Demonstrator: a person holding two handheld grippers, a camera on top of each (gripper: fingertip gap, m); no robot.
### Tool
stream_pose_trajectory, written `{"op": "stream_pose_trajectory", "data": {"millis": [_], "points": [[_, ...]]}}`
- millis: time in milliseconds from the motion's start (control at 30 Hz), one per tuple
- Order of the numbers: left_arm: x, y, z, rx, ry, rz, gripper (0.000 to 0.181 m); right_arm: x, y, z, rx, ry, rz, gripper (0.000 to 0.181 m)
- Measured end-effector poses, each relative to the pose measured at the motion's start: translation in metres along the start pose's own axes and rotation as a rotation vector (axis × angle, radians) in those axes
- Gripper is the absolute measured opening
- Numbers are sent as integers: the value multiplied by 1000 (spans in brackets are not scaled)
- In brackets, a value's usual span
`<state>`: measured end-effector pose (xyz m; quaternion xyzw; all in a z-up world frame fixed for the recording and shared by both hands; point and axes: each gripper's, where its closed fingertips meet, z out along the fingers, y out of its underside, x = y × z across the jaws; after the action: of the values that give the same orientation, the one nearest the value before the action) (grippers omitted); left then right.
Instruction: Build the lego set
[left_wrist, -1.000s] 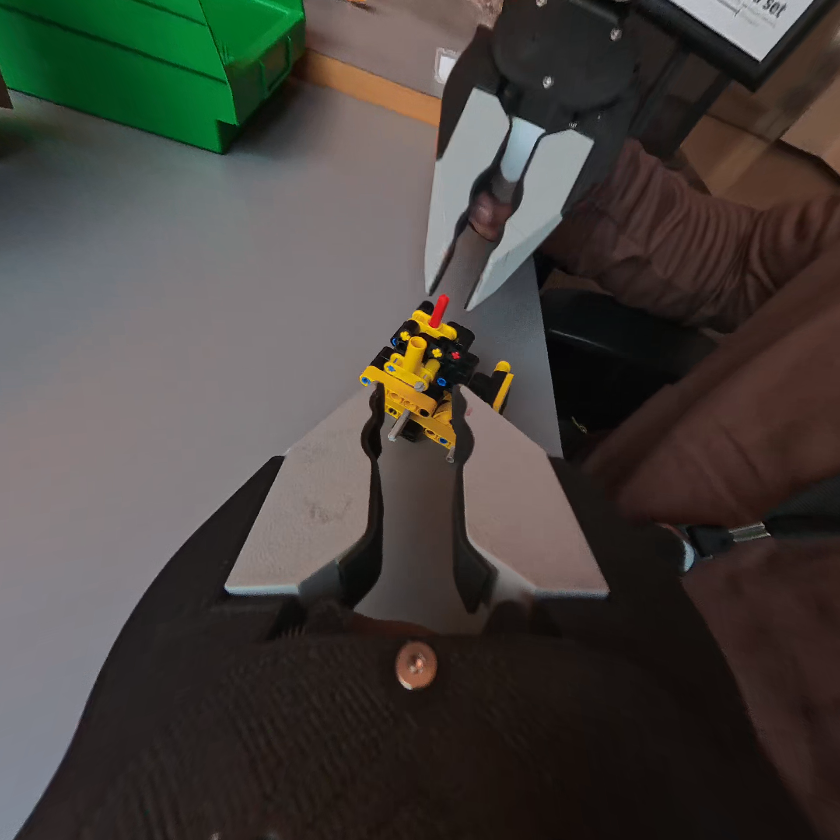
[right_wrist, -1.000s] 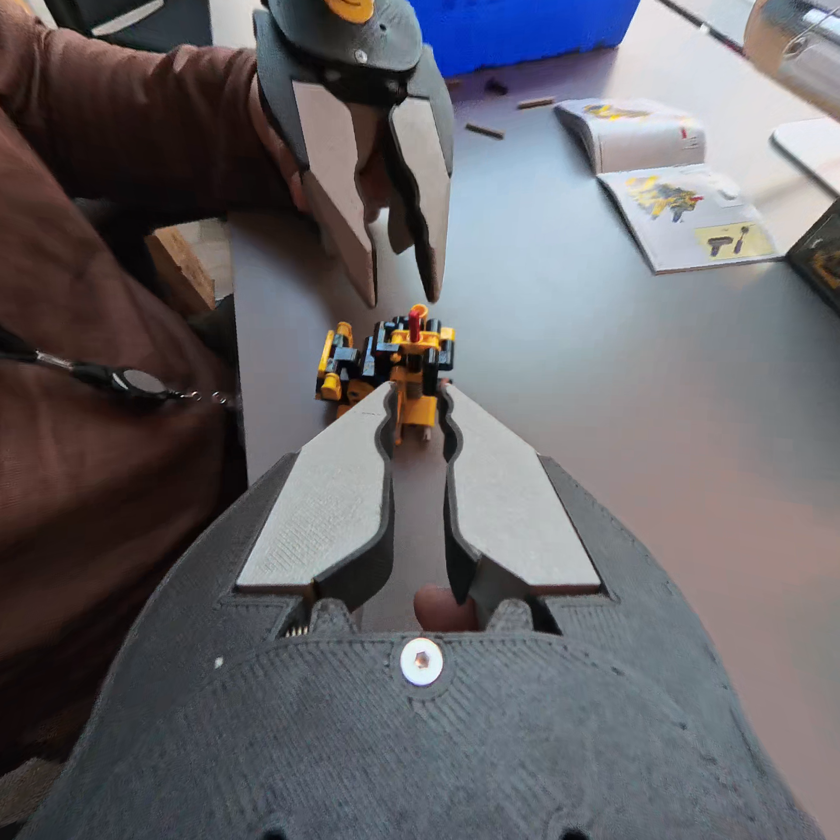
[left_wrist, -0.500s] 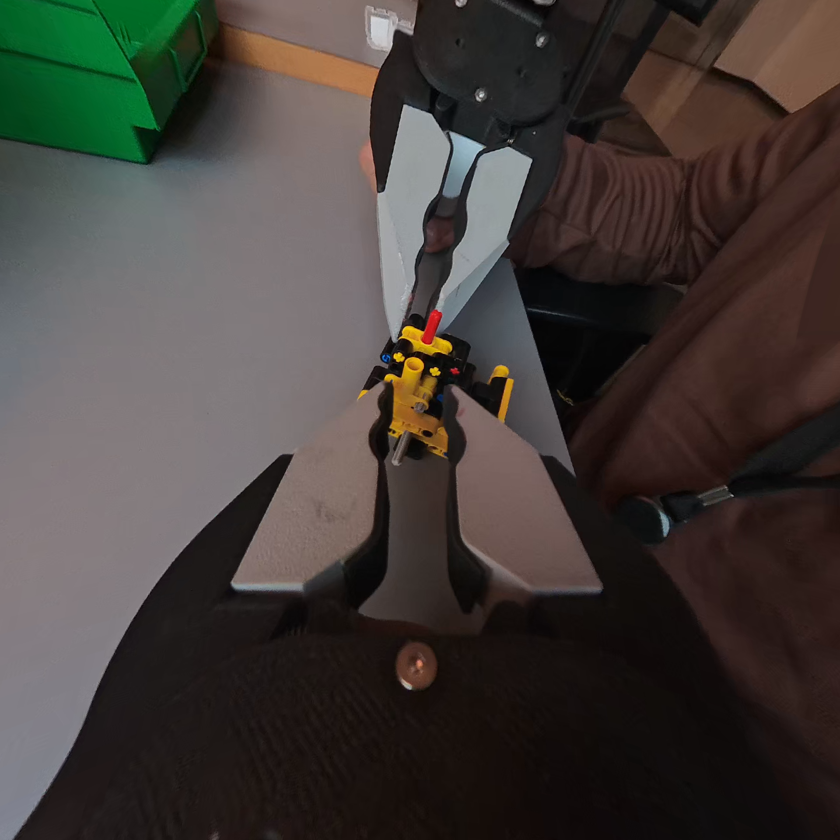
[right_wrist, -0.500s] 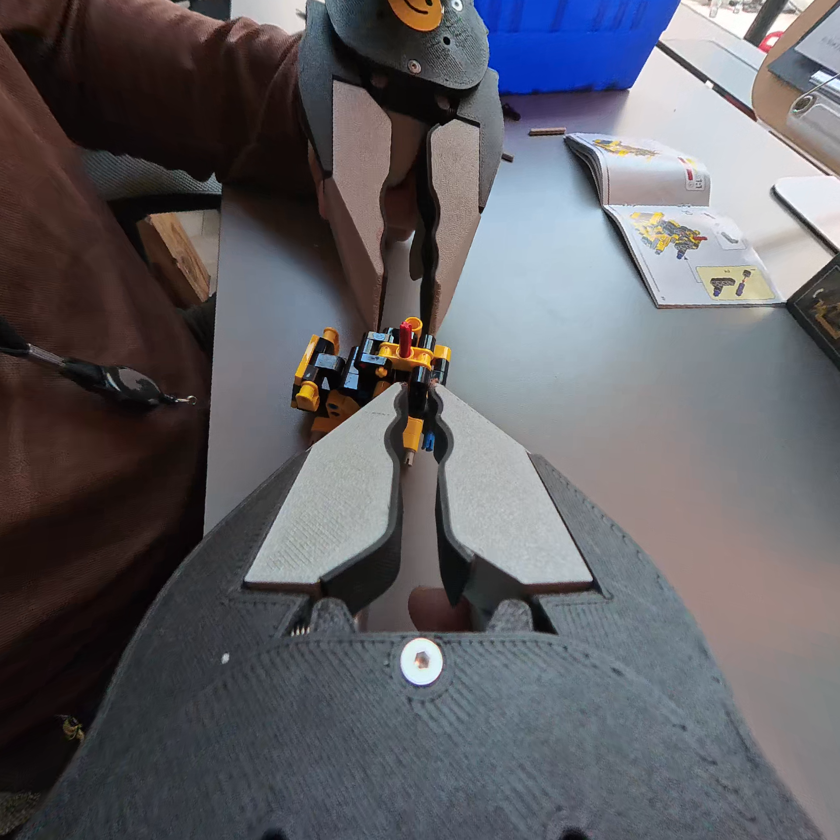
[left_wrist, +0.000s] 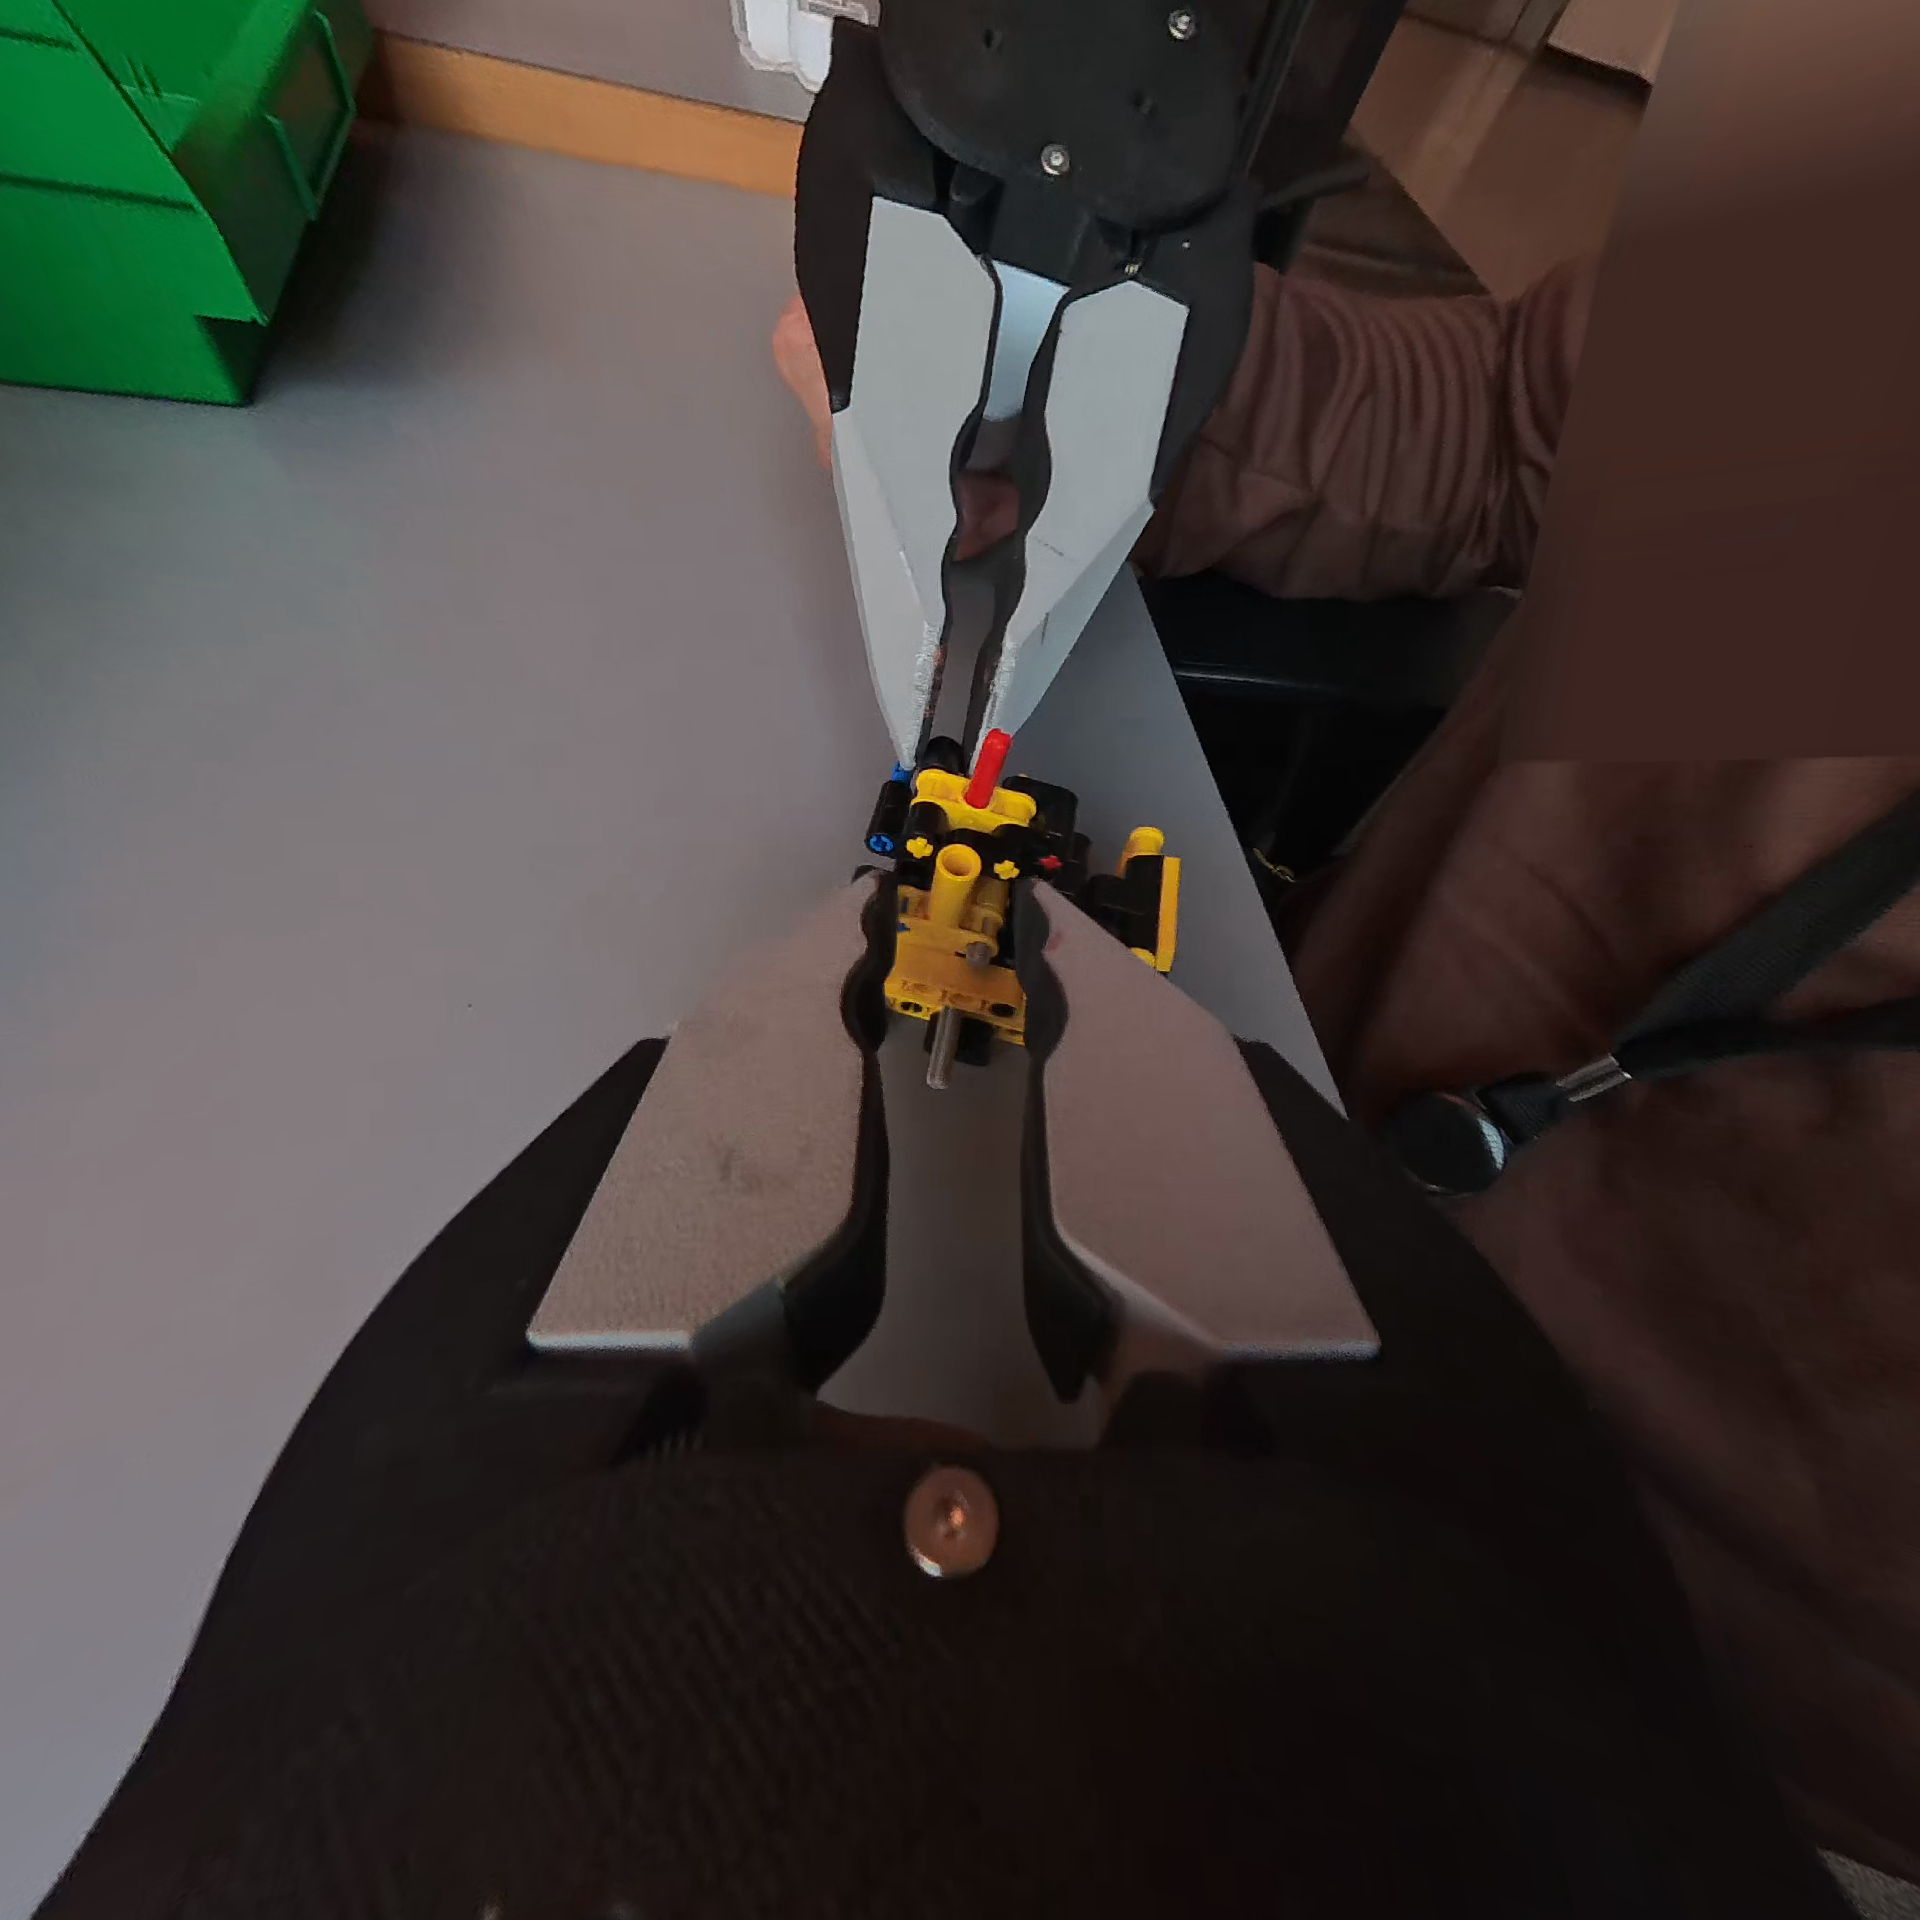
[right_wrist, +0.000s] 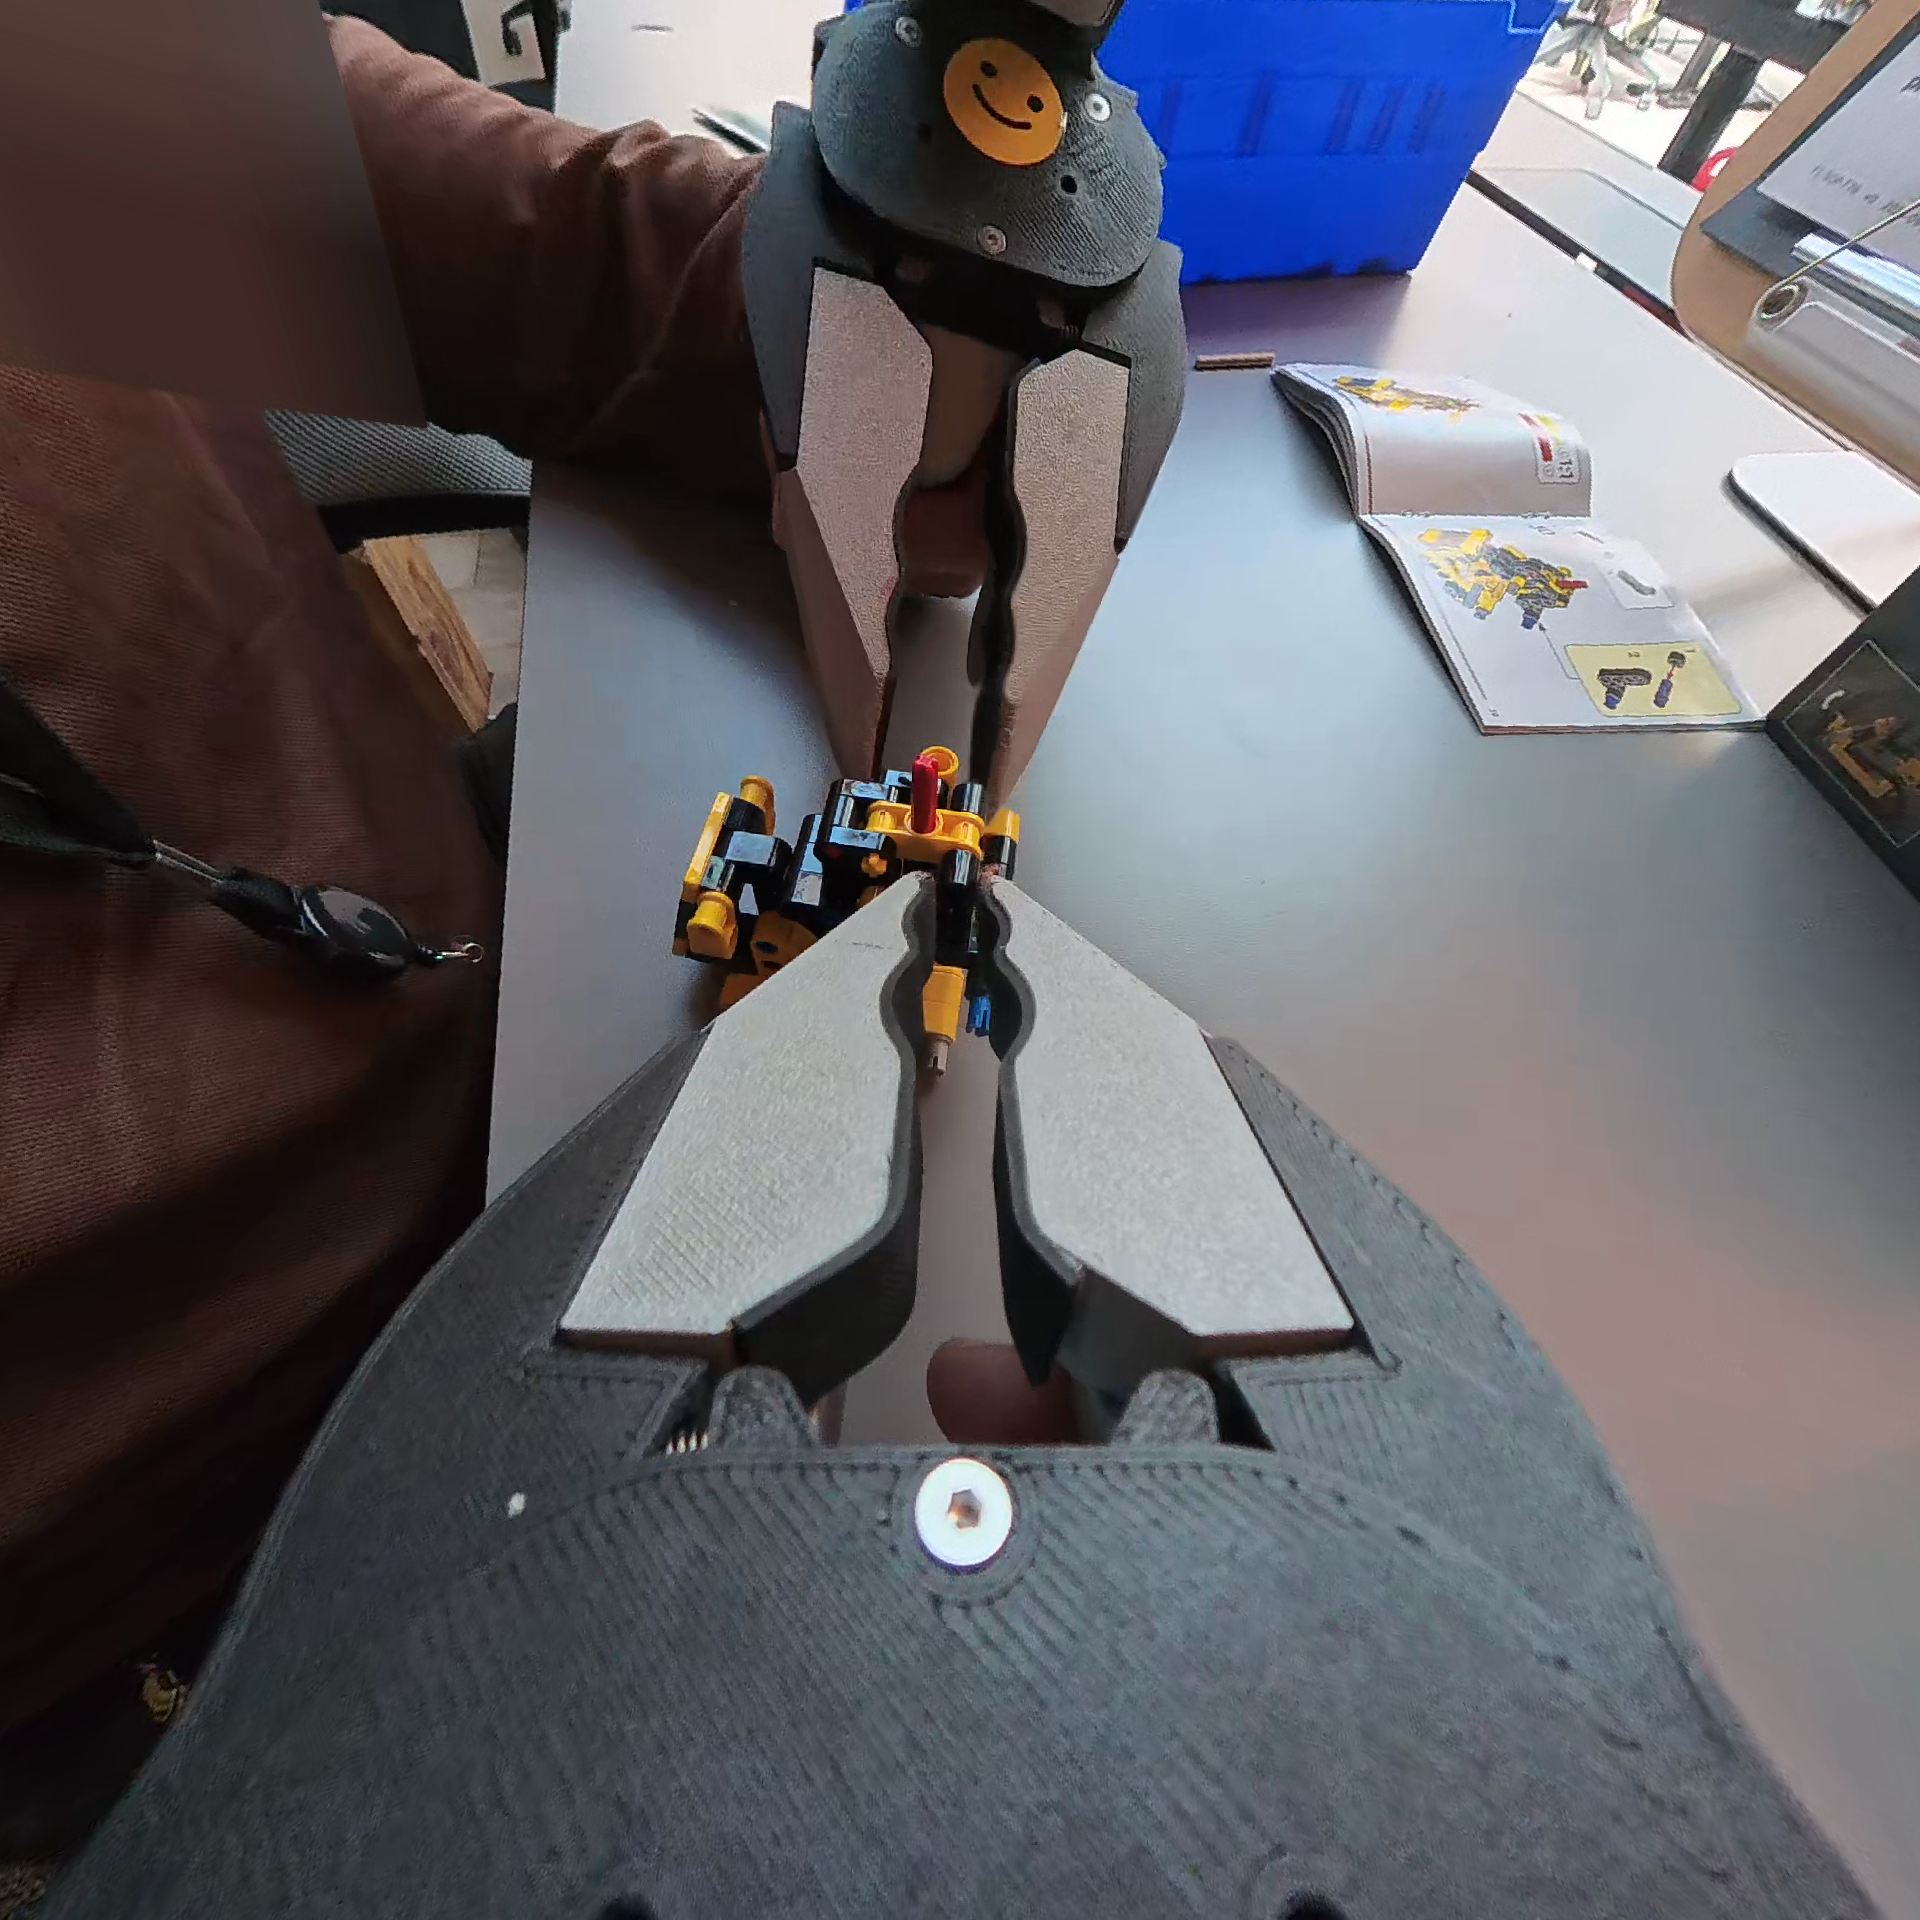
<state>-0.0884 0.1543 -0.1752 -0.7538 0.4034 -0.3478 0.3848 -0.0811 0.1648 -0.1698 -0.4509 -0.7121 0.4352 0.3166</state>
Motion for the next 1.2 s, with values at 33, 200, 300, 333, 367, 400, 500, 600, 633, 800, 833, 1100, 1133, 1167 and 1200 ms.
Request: {"op": "stream_pose_trajectory", "data": {"millis": [33,200,300,333,367,400,500,600,633,800,833,1100,1133,1167,1200], "points": [[2,0,0,6,17,2,17,0,0,0,2,0,-1,5],[6,-1,-1,17,29,15,12,-2,-1,1,10,-19,-6,5],[6,0,-3,26,42,5,11,-4,-1,1,13,-35,1,4],[5,1,-3,27,44,1,10,-4,-1,1,13,-42,1,5],[4,0,-4,30,43,-4,9,-5,-1,1,14,-48,3,5],[4,-1,-5,37,44,-7,8,-5,-1,2,15,-52,6,4],[5,-2,-6,49,53,-3,7,-4,-2,3,16,-62,17,5],[5,-1,-6,47,43,13,7,-4,-3,4,17,-76,26,4],[5,-1,-6,46,37,22,7,-4,-3,5,17,-76,24,5],[5,-1,-7,47,21,36,8,-5,-3,5,18,-71,9,5],[5,-1,-7,48,19,34,8,-5,-3,5,19,-70,8,4],[1,-1,-10,60,13,5,13,-4,-4,1,35,-71,28,6],[1,-2,-9,60,7,3,15,-4,-4,2,30,-69,25,4],[1,-2,-9,61,9,4,15,-5,-3,2,27,-65,19,4],[2,-2,-8,62,15,7,14,-5,-3,2,26,-61,15,4]]}}
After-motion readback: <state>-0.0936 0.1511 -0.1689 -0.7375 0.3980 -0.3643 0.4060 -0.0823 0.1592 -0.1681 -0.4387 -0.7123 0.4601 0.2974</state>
